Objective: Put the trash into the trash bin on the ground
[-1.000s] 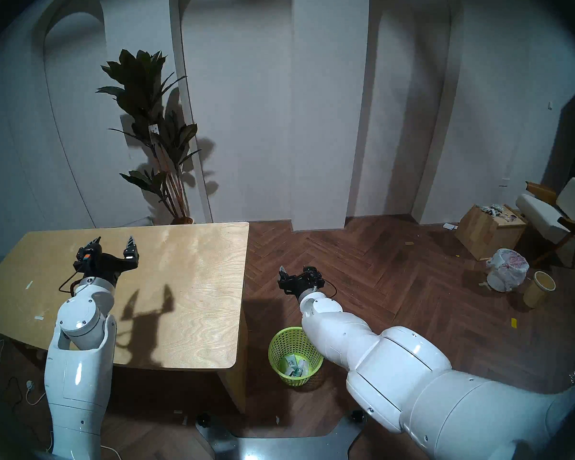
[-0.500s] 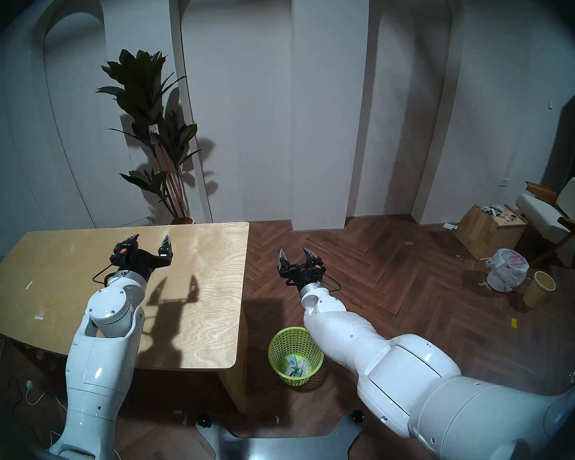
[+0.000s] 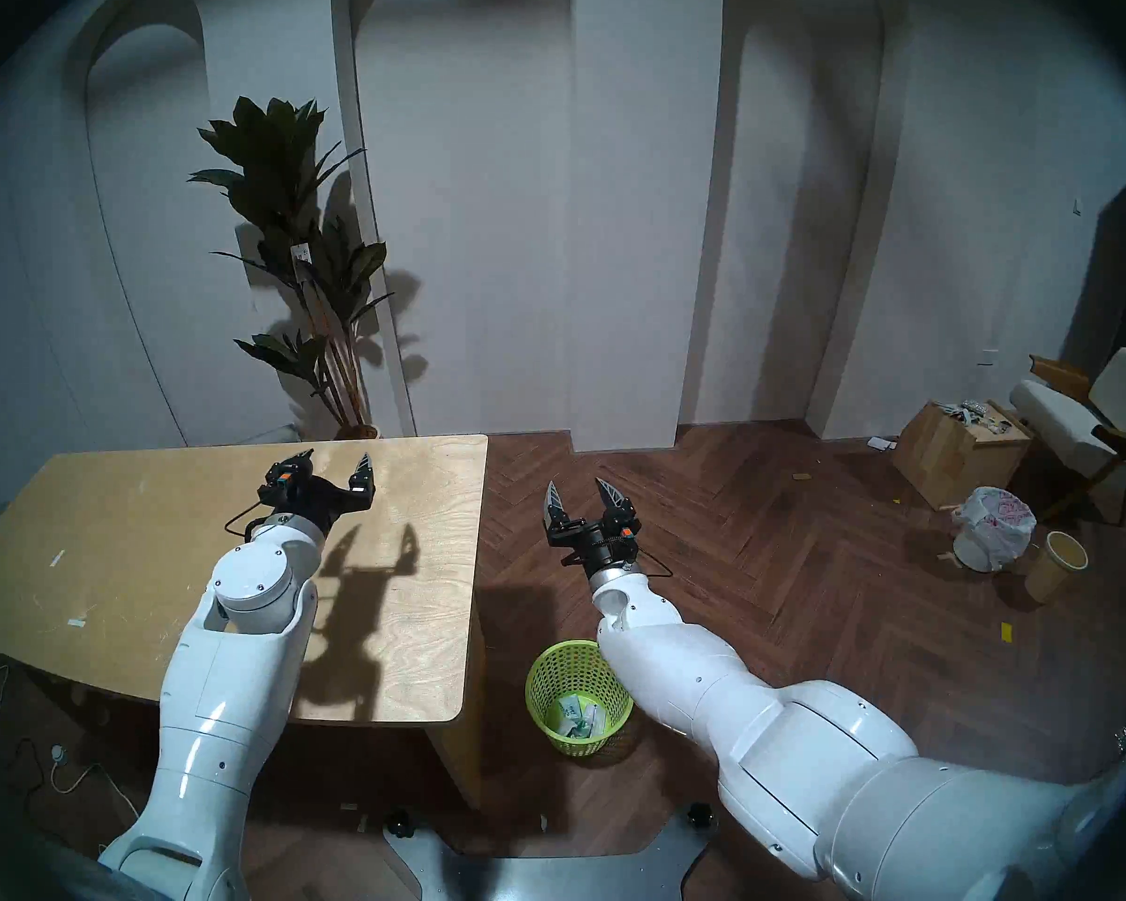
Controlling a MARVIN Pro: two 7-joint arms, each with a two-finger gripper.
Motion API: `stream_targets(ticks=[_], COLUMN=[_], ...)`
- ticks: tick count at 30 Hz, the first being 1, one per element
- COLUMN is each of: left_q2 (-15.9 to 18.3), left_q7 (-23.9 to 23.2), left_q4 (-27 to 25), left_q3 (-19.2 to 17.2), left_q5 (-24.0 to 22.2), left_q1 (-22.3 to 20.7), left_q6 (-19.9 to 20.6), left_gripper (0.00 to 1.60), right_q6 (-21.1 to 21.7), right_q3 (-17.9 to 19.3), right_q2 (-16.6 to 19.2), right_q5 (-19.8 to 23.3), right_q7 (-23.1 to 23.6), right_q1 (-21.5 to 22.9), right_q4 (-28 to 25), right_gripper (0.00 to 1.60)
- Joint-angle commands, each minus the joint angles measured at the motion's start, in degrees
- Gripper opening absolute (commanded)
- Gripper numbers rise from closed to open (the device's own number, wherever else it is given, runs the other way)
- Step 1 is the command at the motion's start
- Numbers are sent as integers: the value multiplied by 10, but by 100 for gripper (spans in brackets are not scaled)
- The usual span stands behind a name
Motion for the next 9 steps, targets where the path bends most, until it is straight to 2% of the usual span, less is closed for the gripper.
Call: stream_targets(ticks=[1,9], left_q2=[1,0], left_q7=[2,0], left_q4=[7,31], left_q3=[1,3], left_q5=[2,6], left_q1=[-46,-61], left_q6=[-21,-39], left_gripper=[160,160], right_q6=[-31,-39], right_q3=[3,5], right_q2=[16,39], right_q5=[-7,-20], right_q7=[-8,-29], right_q1=[-20,-51], right_q4=[-57,-122], right_gripper=[160,160])
